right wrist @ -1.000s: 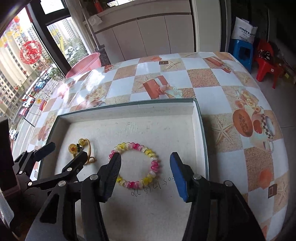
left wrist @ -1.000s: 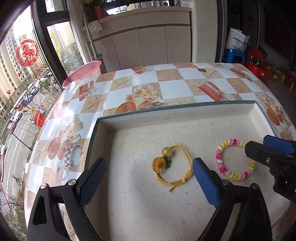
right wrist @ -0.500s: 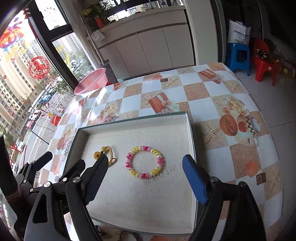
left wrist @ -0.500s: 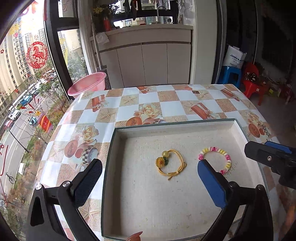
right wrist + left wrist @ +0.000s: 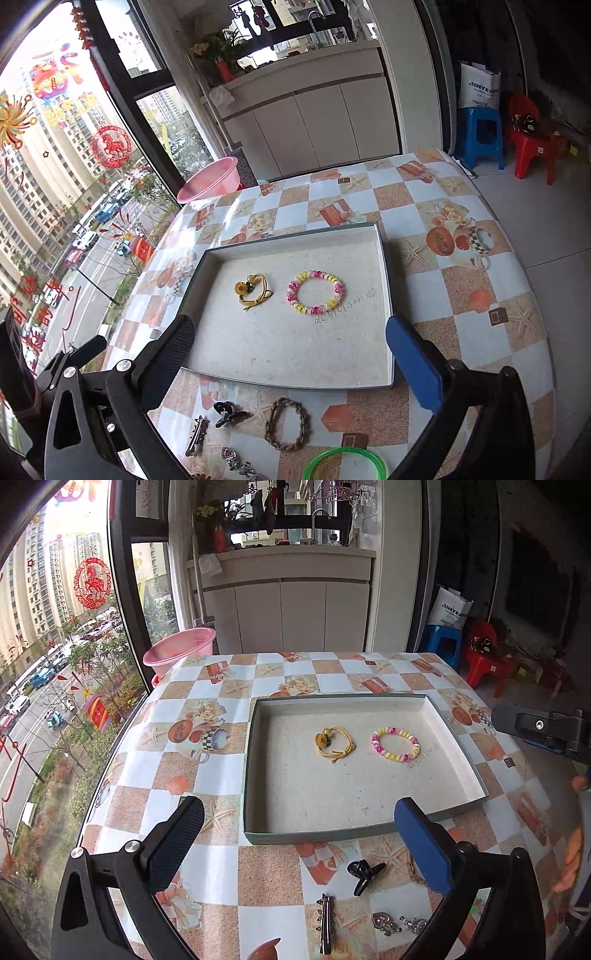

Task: Organize jewelry
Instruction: 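Withdraw both tools from the tray back toward the remaining jewelry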

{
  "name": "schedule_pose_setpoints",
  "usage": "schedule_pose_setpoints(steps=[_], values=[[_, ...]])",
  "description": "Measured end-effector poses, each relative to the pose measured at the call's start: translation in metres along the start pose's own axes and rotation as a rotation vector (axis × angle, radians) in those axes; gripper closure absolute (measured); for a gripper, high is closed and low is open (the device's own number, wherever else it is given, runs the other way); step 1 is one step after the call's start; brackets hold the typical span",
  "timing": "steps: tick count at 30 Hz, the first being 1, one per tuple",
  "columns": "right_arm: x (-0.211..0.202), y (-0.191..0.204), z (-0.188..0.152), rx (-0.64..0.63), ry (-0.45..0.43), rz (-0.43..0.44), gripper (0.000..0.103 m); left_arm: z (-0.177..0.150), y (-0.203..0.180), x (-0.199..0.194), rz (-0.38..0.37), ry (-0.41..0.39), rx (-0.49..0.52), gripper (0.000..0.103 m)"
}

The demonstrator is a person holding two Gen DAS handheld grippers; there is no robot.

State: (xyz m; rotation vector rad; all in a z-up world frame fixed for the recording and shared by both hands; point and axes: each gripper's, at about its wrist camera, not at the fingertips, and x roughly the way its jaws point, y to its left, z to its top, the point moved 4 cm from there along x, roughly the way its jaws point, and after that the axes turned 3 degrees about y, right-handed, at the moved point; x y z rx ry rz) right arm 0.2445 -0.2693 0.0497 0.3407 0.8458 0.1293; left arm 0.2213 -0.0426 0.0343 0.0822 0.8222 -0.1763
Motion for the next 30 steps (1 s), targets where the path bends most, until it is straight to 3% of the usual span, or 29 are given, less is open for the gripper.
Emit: schedule_pose_setpoints(steps=[13, 30], values=[[-0.043, 0.016, -0.055, -0.058, 0.062, -0.015, 0.000, -0.074, 0.018, -0.039, -0.022, 0.016, 0.032, 0.000], [-0.051, -0.005, -0.127, -0.031, 0.144, -0.068, 0.000, -0.139, 0.053, -0.044, -0.009, 0.068, -0.031, 0.000]])
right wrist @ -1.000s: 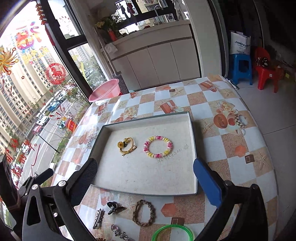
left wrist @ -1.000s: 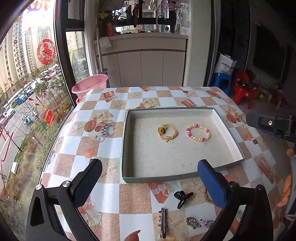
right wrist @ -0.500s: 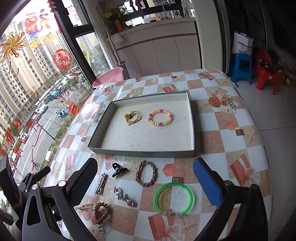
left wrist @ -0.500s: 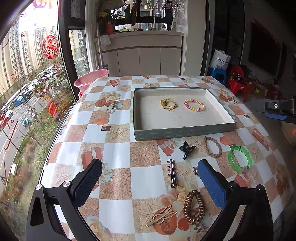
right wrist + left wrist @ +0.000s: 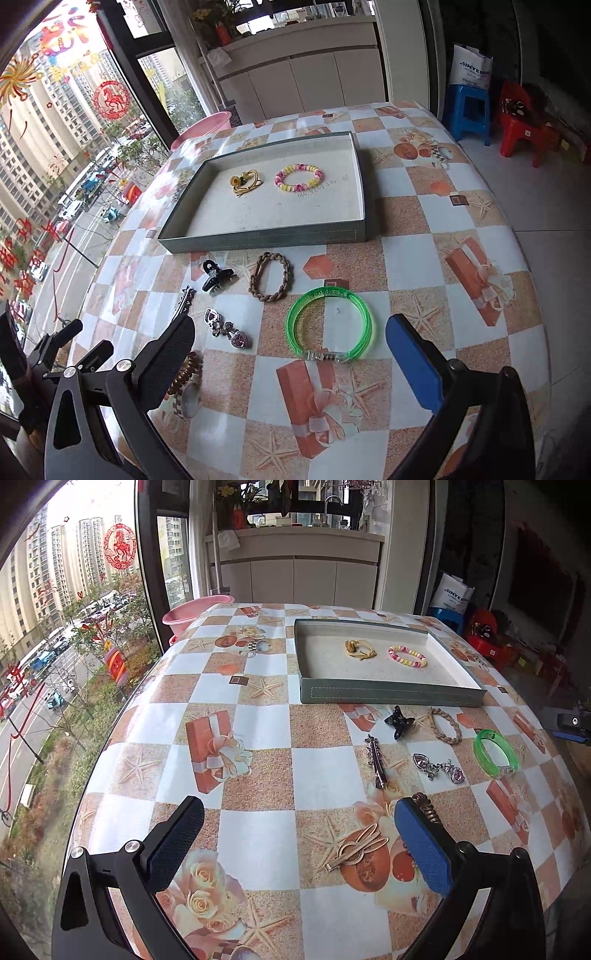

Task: Organize jewelry
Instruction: 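Withdraw both tools from the tray back toward the remaining jewelry, then grasp the beige hair clip with left tool while right tool grasps the green bangle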

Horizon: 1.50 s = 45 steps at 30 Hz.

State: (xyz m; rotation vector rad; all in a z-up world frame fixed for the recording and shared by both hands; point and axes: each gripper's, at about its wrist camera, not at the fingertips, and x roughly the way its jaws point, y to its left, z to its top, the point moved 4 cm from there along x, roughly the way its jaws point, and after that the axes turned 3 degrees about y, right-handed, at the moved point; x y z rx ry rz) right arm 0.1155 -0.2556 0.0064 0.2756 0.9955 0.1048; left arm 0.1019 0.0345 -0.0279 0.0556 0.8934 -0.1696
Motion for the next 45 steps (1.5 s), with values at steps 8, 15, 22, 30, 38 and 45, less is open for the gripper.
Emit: schedule_pose_setpoints(steps=[8, 15, 22, 30, 38, 45], values=[[0.013, -0.005, -0.035, 0.000, 0.051, -0.028, 0.000, -0.021, 0.000, 0.010, -0.016, 0.040, 0.001, 0.000], [0.026, -0.005, -0.050, -0.007, 0.076, -0.077, 0.000, -0.028, -0.010, 0.022, -0.019, 0.067, 0.043, 0.000], [0.041, -0.021, -0.036, 0.021, 0.070, -0.141, 0.000, -0.029, -0.015, 0.031, -0.030, 0.083, 0.080, 0.000], [0.047, 0.005, -0.025, -0.186, 0.039, -0.141, 0.003, -0.031, -0.028, 0.038, -0.045, 0.092, 0.154, 0.000], [0.074, 0.024, -0.026, -0.308, 0.113, -0.167, 0.033, -0.032, -0.037, 0.042, -0.073, 0.113, 0.198, 0.020], [0.085, 0.020, -0.029, -0.278, 0.145, -0.173, 0.053, -0.033, -0.044, 0.041, -0.119, 0.125, 0.218, 0.037]])
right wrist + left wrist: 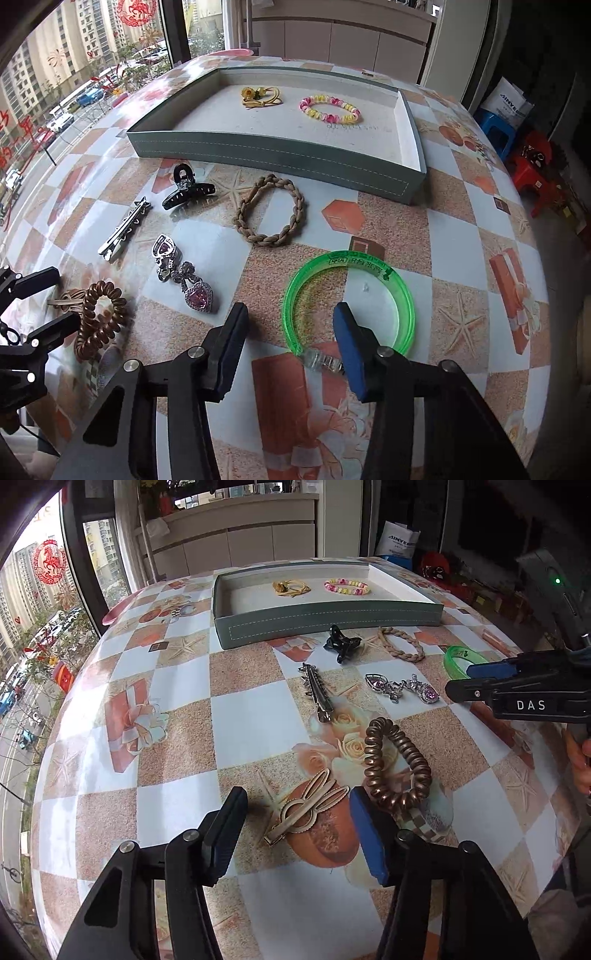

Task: Organize jewelry
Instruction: 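Grasp the beige hair clip with left tool while right tool grasps the green bangle, then carry the hair clip with left tool while right tool carries the green bangle into the tray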

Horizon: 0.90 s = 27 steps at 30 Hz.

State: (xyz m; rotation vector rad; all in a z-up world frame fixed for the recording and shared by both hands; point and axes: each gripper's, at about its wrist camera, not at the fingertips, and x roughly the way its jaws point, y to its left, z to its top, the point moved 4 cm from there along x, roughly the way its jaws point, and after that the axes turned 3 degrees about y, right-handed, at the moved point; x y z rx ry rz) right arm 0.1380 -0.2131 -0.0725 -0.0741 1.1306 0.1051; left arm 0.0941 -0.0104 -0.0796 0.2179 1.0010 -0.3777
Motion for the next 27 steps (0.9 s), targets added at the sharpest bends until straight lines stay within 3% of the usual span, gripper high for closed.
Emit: schedule_pose_setpoints(steps=[2, 4, 8, 13, 27], values=[[-0.001, 0.002, 0.000, -0.012, 0.003, 0.000, 0.057, 0.000, -0.003, -0.001, -0.023, 0.003, 0.007, 0.052], [-0.001, 0.006, 0.000, -0.022, 0.007, 0.004, 0.068, -0.001, -0.008, -0.003, -0.034, 0.006, 0.025, 0.070], [-0.002, 0.013, -0.001, -0.038, 0.011, 0.000, 0.095, -0.003, -0.009, -0.005, -0.041, 0.006, 0.021, 0.071], [-0.008, 0.014, -0.005, -0.018, -0.011, 0.006, 0.095, -0.003, 0.000, -0.010, -0.060, -0.004, -0.047, 0.071], [-0.053, 0.001, -0.001, 0.061, -0.103, 0.097, 0.095, 0.027, 0.007, -0.055, -0.064, -0.122, -0.097, 0.071]])
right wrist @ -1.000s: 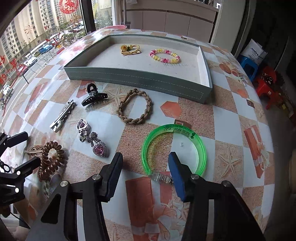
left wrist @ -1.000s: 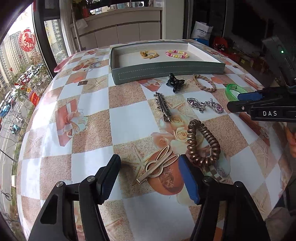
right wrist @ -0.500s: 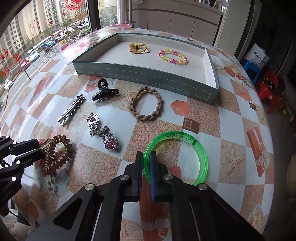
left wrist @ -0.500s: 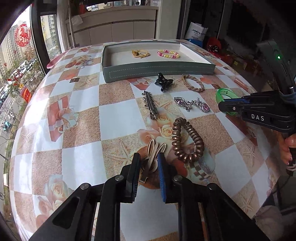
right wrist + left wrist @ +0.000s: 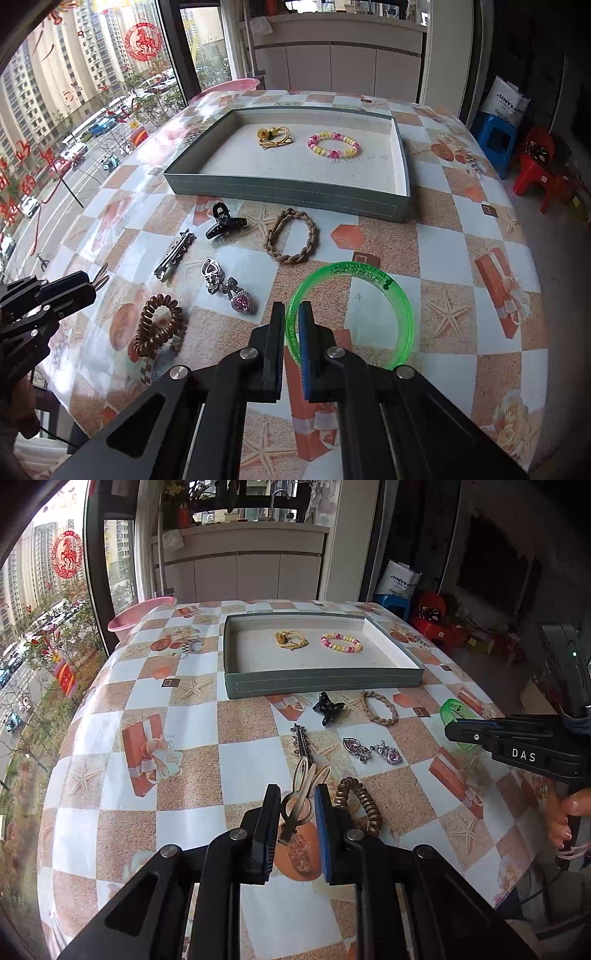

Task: Organize jewelry
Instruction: 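Carry the hair clip with left tool while right tool carries the green bangle into the tray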

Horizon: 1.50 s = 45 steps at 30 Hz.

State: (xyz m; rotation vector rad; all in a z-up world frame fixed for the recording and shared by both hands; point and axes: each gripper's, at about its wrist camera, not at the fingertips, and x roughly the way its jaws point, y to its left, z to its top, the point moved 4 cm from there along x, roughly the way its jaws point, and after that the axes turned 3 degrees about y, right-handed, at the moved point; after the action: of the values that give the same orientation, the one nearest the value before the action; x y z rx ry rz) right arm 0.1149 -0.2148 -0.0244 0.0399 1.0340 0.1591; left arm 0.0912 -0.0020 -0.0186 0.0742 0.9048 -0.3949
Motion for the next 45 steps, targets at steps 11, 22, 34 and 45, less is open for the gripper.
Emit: schedule_pose_setpoints(steps=[11, 22, 34, 45], values=[[-0.033, -0.010, 0.035, 0.035, -0.074, 0.058, 0.095, 0.060, 0.002, -0.020, -0.008, -0.093, -0.063, 0.071], [-0.034, -0.029, 0.112, 0.048, -0.114, 0.094, 0.095, 0.143, 0.000, -0.011, -0.013, -0.145, -0.038, 0.071], [0.024, -0.051, 0.199, 0.122, -0.088, 0.152, 0.095, 0.217, 0.013, 0.091, 0.028, -0.076, -0.089, 0.071], [0.119, -0.066, 0.204, 0.172, 0.018, 0.162, 0.095, 0.221, 0.019, 0.182, 0.096, 0.030, -0.069, 0.071]])
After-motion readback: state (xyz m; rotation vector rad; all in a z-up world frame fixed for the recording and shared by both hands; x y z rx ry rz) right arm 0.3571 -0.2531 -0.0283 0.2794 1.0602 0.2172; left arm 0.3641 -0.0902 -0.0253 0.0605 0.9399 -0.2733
